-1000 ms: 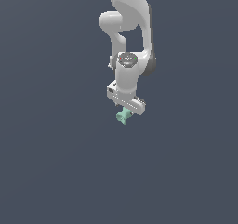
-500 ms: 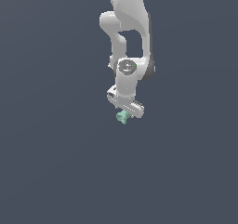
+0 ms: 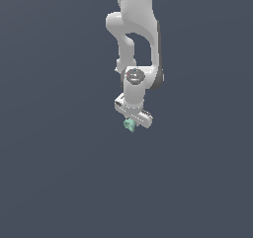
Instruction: Pick up the object and move it to a goal position.
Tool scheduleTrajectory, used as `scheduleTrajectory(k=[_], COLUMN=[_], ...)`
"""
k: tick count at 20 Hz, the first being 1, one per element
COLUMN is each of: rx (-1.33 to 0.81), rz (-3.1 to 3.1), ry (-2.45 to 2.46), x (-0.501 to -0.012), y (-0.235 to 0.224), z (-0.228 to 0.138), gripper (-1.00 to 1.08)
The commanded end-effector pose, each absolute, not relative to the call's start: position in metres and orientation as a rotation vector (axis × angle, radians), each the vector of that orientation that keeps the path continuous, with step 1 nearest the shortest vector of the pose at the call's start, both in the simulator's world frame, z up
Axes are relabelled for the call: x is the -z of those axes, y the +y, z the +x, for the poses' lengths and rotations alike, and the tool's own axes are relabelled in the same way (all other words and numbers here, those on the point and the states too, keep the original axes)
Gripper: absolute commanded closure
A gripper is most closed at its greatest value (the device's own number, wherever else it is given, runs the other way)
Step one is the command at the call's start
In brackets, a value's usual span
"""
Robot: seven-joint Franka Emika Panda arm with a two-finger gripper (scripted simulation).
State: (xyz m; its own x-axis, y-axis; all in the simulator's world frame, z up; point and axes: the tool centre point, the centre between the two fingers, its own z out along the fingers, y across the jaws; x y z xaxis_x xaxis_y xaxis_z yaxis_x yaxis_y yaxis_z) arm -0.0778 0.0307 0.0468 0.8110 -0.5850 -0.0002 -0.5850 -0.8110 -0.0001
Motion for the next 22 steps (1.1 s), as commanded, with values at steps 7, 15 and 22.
scheduleTrajectory(k=[7, 15, 22], rx=[0.0, 0.0, 0.001], rz=[-2.989, -2.989, -2.989], ry=[0.967, 0.965, 0.966], x=[-0.046, -0.057, -0.088], y=[0.03, 0.021, -0.009], z=[-0.078, -0.07, -0.049], gripper=[1.08, 1.08, 1.08])
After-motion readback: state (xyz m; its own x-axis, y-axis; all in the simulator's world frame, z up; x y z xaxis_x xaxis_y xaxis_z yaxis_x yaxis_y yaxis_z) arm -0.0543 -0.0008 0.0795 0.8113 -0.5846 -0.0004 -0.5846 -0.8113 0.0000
